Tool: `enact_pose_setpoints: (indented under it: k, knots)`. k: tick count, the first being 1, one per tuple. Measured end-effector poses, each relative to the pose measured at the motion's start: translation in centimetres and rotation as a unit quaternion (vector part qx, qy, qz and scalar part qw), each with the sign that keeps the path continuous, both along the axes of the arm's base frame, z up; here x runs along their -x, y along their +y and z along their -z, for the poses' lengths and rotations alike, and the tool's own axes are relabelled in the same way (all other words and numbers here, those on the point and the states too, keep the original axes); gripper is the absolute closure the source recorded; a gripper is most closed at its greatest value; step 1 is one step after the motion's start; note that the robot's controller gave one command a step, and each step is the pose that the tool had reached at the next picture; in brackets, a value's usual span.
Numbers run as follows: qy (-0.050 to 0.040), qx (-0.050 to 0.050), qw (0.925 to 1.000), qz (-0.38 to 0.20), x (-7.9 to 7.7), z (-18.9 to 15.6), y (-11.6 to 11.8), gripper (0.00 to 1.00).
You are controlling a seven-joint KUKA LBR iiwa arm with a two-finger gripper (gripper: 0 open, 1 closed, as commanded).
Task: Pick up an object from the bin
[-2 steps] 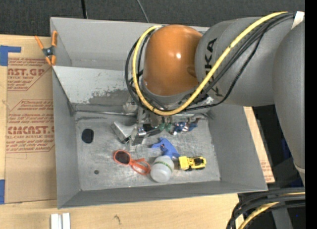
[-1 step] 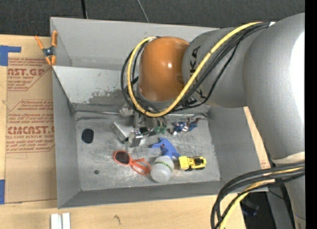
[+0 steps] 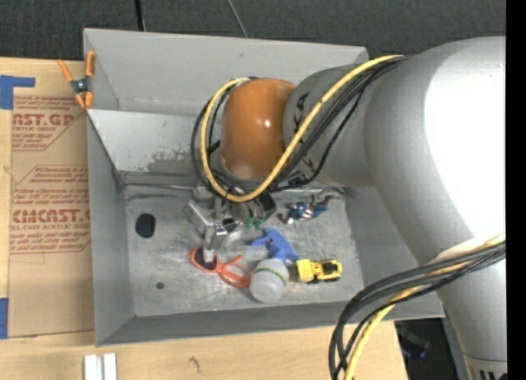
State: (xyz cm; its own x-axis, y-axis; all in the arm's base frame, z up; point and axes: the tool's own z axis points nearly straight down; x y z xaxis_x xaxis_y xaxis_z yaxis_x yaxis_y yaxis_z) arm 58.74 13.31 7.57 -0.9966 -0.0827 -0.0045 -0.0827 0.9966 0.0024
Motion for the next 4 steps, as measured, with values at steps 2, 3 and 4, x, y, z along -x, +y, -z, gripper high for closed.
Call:
enact_pose_setpoints:
  k: [2, 3, 4]
  knots:
    - [-0.0058, -0.004, 1.0, 0.003, 0.17, -0.2, -3.32, 1.0]
    - [-0.0058, -0.004, 1.0, 0.003, 0.17, -0.2, -3.32, 1.0]
    - [-0.0072, 0.001, 0.9876, 0.157, 1.03, -0.19, -2.53, 1.0]
